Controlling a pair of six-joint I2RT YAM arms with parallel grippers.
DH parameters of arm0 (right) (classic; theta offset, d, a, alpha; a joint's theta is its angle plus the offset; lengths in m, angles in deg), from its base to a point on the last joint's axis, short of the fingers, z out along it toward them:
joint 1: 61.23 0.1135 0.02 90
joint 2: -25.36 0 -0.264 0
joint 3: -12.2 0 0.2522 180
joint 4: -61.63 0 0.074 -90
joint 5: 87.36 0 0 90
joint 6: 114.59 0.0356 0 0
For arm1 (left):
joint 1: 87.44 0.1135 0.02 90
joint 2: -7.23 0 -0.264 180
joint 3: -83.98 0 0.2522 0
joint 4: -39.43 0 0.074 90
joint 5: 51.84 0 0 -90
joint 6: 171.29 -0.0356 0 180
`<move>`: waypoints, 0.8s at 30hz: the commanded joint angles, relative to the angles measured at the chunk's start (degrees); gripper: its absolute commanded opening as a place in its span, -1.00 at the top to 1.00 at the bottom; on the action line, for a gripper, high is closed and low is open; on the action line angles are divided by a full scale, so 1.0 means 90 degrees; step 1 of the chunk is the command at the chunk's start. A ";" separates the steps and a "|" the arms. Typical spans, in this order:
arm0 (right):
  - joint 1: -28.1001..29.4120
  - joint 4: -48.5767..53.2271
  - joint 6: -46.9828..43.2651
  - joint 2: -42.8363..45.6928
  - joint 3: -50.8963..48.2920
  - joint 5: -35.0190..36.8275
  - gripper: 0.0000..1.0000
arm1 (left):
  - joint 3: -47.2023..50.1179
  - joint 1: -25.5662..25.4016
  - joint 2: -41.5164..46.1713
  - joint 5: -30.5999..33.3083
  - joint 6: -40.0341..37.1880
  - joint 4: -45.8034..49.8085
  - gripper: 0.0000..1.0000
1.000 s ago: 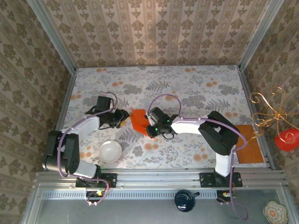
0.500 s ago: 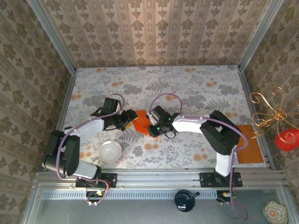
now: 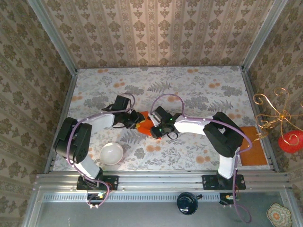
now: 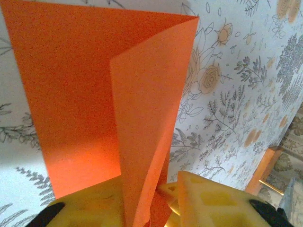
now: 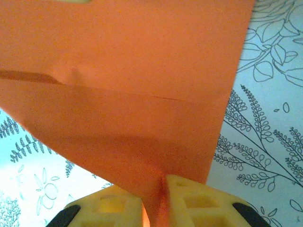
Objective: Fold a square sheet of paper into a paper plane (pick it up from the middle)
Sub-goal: Fourth fold the wing at the center of the table.
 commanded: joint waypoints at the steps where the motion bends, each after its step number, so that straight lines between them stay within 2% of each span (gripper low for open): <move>1: 0.0045 0.0379 -0.0335 0.0212 0.0159 0.0243 0.58 | -0.0229 -0.0021 -0.0120 -0.0099 -0.0175 0.0341 0.57; 4: 0.0054 0.0455 -0.0531 0.0274 0.0137 0.0323 0.54 | -0.0354 -0.0023 -0.0178 -0.0063 -0.0292 0.0562 0.77; 7: 0.0073 0.0495 -0.0739 0.0402 0.0088 0.0492 0.41 | -0.0436 -0.0021 -0.0194 -0.0042 -0.0314 0.0723 0.87; 10: 0.0166 0.0314 -0.0864 0.0644 -0.0070 0.0770 0.19 | -0.0533 -0.0026 -0.0193 -0.0051 -0.0225 0.0883 0.88; 15: 0.0411 -0.0398 -0.0836 0.0861 -0.0375 0.1220 0.04 | -0.0696 -0.0024 -0.0222 -0.0083 0.0017 0.1008 0.88; 24: 0.0717 -0.0954 -0.0891 0.0316 -0.0294 0.2387 0.01 | -0.0861 -0.0020 -0.0311 -0.0073 0.0101 0.1109 0.88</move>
